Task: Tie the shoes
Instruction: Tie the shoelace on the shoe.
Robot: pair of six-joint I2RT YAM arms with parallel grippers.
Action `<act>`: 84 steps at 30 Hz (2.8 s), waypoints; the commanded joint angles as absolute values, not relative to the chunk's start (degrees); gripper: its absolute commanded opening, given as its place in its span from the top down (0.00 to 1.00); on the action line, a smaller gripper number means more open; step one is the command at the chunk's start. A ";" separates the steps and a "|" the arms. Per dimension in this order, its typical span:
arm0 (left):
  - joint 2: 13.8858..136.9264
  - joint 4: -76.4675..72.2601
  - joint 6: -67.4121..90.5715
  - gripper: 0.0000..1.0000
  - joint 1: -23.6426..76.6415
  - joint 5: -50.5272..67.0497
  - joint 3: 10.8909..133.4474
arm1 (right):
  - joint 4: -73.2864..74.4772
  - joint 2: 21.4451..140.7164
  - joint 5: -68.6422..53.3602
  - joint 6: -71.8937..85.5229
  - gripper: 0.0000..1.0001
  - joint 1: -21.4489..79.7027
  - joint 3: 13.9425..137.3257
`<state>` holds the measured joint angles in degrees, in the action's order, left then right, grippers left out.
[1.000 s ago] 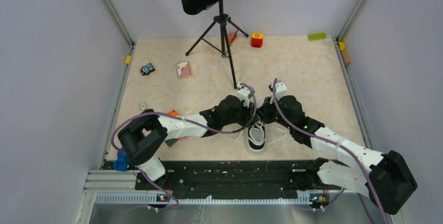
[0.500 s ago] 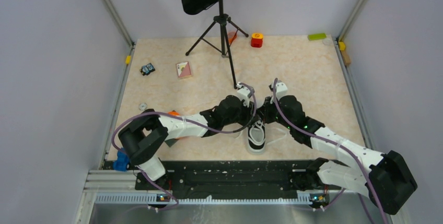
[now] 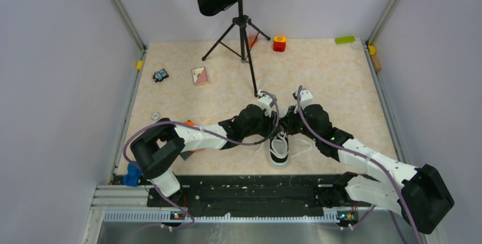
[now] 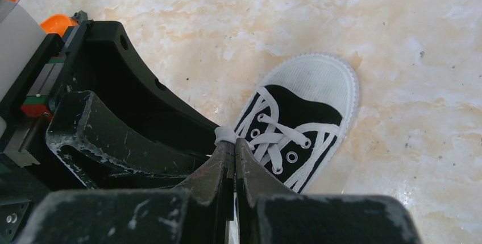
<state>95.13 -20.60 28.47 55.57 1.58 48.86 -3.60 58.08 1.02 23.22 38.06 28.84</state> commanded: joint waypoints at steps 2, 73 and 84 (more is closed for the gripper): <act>93.62 -24.34 28.69 0.63 55.90 -1.49 49.07 | -5.45 56.26 0.96 23.61 1.00 37.53 28.38; 92.81 -33.30 24.24 0.55 58.32 -1.73 44.01 | -2.46 55.77 1.19 23.03 1.00 37.26 30.61; 94.32 -35.24 25.18 0.55 58.35 -0.75 44.34 | -2.15 55.64 1.24 22.95 1.00 37.18 30.85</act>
